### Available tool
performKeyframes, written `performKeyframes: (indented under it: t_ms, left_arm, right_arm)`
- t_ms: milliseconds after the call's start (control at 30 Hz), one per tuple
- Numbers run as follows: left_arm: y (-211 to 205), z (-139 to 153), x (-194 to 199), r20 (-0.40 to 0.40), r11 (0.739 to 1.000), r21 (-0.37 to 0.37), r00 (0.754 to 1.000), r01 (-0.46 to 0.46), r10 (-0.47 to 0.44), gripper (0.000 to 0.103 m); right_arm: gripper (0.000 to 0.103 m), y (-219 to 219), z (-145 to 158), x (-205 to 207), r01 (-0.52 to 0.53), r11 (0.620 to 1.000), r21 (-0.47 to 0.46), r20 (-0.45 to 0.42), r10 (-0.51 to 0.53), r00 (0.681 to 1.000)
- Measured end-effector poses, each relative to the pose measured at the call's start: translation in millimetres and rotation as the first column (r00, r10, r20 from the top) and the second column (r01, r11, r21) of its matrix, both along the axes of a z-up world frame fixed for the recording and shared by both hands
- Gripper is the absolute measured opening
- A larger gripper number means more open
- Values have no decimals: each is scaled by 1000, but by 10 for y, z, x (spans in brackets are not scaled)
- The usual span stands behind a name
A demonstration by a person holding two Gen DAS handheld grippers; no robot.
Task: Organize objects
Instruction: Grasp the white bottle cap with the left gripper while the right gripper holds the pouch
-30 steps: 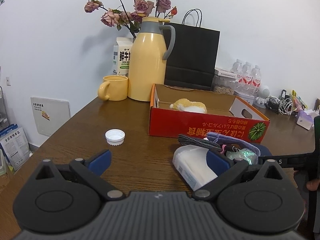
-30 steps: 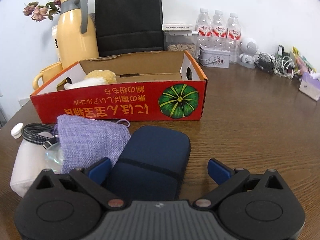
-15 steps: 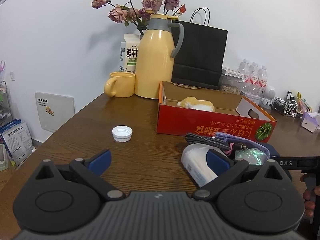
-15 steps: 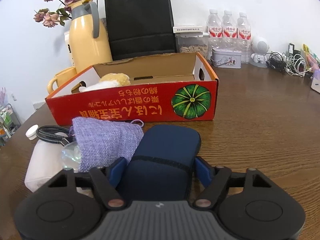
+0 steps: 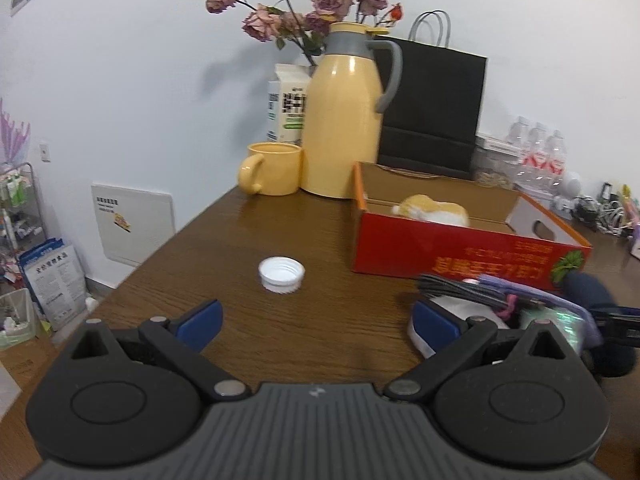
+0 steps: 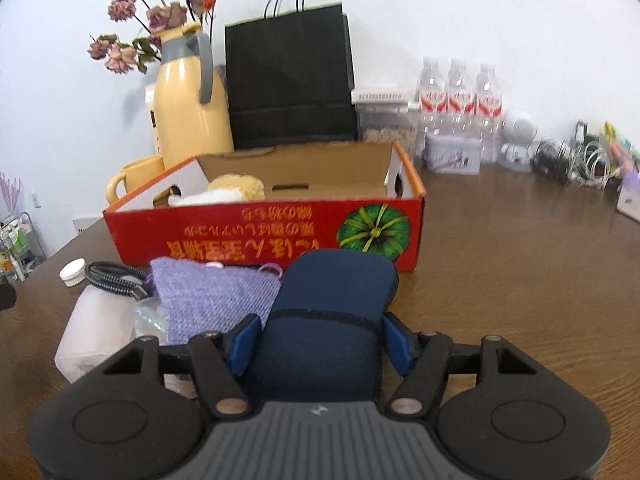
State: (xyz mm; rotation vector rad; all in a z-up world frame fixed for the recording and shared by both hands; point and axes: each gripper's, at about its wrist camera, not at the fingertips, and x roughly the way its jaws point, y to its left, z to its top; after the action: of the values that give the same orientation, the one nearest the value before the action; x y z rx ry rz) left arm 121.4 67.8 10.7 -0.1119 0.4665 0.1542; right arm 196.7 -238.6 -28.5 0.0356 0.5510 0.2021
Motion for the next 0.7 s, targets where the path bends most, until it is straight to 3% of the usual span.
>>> performKeyframes:
  t_ms: [567,700]
  left_arm:
    - [299,-217,852,-98,989,128,991,-80,93,103]
    - [353,-318,1046,-138,988,121,984,-98,114,103]
  right_arm:
    - [64,-244,-18,-3,32,999,-43,83,-28,996]
    - [64,-235,-35,-13,34,998,-48,96,-29,995]
